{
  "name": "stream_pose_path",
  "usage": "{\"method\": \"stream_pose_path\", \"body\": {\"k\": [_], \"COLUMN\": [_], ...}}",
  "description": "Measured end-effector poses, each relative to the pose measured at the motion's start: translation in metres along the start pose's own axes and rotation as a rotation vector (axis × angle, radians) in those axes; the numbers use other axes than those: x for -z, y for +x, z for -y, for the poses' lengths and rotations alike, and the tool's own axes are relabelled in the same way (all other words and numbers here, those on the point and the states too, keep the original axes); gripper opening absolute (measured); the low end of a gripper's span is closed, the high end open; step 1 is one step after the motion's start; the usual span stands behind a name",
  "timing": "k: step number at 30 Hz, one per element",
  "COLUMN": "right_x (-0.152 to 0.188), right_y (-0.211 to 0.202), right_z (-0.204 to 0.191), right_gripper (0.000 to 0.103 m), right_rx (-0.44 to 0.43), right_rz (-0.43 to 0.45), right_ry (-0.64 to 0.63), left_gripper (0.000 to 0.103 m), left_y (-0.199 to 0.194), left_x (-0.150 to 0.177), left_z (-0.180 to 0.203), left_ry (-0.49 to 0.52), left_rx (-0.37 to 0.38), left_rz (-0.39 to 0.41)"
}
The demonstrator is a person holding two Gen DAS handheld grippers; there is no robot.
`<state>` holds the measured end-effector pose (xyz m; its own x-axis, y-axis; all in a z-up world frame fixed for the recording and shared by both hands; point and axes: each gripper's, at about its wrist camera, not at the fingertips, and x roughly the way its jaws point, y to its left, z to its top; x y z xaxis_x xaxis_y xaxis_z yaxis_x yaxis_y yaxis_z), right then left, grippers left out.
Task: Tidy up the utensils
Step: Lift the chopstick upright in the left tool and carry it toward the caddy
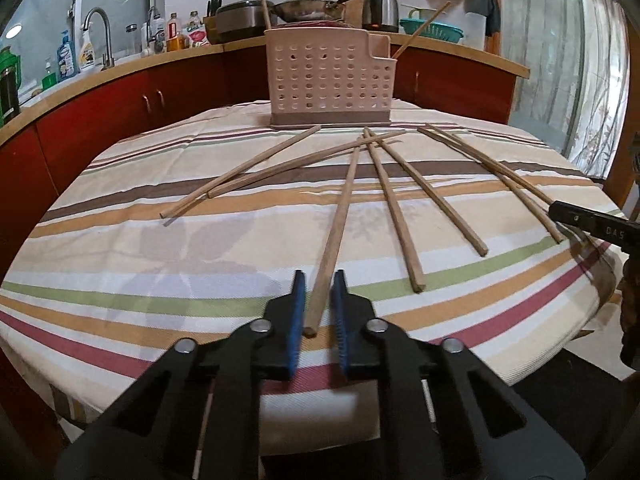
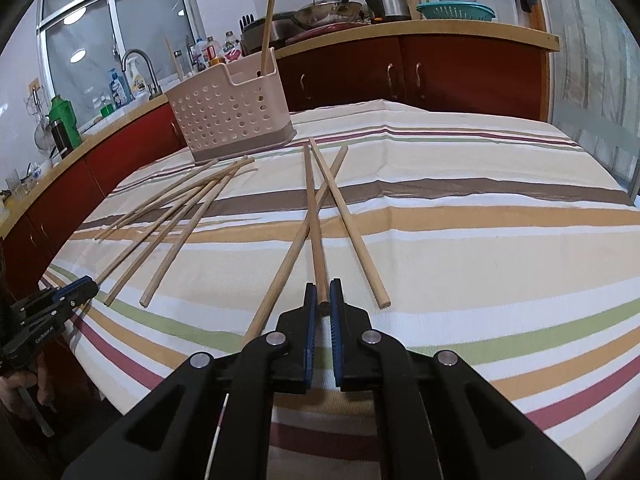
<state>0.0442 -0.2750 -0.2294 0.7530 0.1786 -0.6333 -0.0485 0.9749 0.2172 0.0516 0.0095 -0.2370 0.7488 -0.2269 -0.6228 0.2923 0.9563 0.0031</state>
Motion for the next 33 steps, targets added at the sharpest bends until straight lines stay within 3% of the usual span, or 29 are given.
{"method": "stream_pose_path", "body": {"k": [6, 11, 21, 26, 33], "right_x": [0.001, -0.010, -0.048, -0.071, -0.102], "right_y": [-0.018, -0.039, -0.079, -0.088, -0.089], "right_z": [-0.005, -0.011, -0.027, -0.033, -0.042], "right_gripper": [0.007, 0.007, 0.007, 0.007, 0.007], "right_rx": [0.003, 0.012, -0.004, -0.021, -0.038], "right_rz": [0.061, 0.132, 0.279, 0.326, 0.369], "right_ry": [-0.011, -0.038, -0.078, -0.091, -0.102], "left_gripper": [0.007, 0.007, 0.006, 0.006, 0.006], "left_y": [-0.007, -0.028, -0.082, -0.093, -0.090], "left_x": [0.001, -0.010, -0.056, -0.084, -0.111], "left_z": [0.005, 0.005, -0.006, -0.021, -0.027], "left_ry": [0.012, 0.016, -0.026, -0.075, -0.056], "left_rx": [0.005, -0.006, -0.021, -0.008, -0.030], "left_rz": [0.018, 0.090, 0.264, 0.294, 0.326]}}
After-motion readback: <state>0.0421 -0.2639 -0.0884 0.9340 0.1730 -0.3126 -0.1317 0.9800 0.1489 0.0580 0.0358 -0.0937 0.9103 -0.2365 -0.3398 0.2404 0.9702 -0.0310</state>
